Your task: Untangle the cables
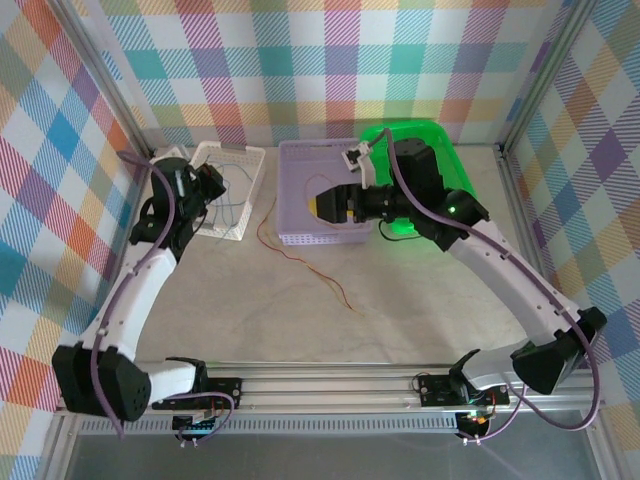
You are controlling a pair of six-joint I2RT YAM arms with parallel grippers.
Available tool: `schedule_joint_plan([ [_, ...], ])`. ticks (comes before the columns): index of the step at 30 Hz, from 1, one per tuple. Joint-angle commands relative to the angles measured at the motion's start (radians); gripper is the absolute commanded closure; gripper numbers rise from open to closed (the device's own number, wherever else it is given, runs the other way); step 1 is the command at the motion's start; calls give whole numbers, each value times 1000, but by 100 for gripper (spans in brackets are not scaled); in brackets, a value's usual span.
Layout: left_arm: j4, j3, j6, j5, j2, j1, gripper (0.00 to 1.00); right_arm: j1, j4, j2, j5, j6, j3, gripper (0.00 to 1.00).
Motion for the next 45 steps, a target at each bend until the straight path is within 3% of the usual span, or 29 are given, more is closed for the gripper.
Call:
schedule_joint_plan([
  [1,12,87,32,-36,62,32,100,11,68,-74,-4,-21,-51,31],
  [10,-7,267,80,-74,352,106,100,85,75,-141,6,-37,-198,31],
  [18,-44,351,120,-72,598,113,100,110,67,-168,69,-74,-323,31],
  [25,-61,348,113,-45,682,117,100,115,92,-57,182,-135,-431,31],
  [29,-57,311,89,-22,648,117,84,120,104,82,217,-176,-405,31],
  [34,-76,279,37,25,569,117,42,135,129,244,255,-227,-314,32],
  [37,-76,261,0,50,499,116,25,157,130,329,321,-267,-252,31],
  [40,-128,268,-29,107,435,116,17,172,133,404,377,-288,-193,31],
  [45,-211,263,-88,102,313,109,1,188,177,500,472,-321,-145,31],
])
